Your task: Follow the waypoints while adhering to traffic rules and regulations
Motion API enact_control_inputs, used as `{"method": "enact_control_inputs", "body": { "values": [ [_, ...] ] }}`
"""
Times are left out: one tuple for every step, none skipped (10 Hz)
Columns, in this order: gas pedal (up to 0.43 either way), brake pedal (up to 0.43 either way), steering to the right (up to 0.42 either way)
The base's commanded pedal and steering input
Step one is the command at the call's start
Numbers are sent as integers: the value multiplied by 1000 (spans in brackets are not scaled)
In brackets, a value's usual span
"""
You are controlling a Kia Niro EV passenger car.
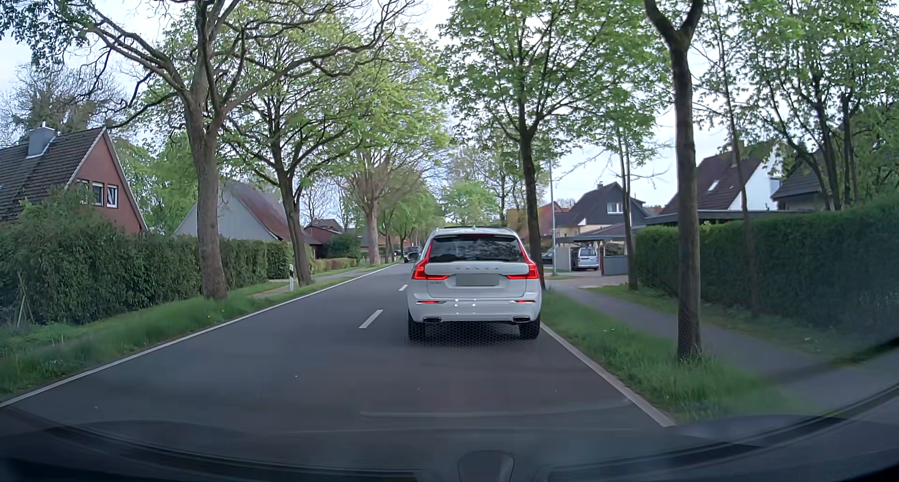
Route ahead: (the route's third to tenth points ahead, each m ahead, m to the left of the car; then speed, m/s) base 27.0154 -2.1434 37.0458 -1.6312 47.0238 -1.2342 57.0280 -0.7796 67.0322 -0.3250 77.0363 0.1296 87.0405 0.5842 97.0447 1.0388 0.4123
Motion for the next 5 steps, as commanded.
{"method": "enact_control_inputs", "body": {
  "values": [
    [0,0,-3],
    [0,0,-2],
    [0,0,0],
    [0,0,0],
    [0,0,2]
  ]
}}
